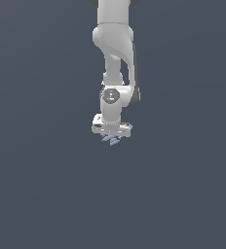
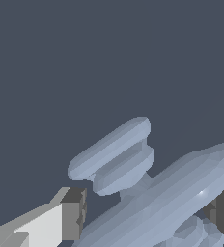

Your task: Pick up the object and move it to a goal position.

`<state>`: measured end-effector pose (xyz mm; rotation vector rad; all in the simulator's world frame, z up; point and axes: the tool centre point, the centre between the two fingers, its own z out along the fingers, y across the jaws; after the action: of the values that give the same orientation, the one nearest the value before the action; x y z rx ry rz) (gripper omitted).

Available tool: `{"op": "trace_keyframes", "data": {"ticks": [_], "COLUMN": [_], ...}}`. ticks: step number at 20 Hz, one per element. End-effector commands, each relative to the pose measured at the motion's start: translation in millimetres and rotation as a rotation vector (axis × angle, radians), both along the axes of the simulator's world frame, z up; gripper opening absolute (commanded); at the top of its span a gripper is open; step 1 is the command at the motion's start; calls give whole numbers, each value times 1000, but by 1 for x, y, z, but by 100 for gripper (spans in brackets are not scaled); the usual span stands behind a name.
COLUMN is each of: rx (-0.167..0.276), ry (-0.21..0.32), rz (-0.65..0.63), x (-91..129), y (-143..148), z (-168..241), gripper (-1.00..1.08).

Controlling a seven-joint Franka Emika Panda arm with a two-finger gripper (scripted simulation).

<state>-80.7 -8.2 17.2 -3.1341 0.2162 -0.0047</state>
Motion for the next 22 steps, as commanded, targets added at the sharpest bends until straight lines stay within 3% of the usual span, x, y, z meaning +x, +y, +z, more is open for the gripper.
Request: {"op": "trace_keyframes", "data": {"ticks": [1,8,22], "rx": [0,0,0], "ry": [0,1,2], "rz": [1,1,1], "x": [3,25,87], "y": [8,52,174], "z": [1,8,28], "gripper": [-100,-100,-100]}}
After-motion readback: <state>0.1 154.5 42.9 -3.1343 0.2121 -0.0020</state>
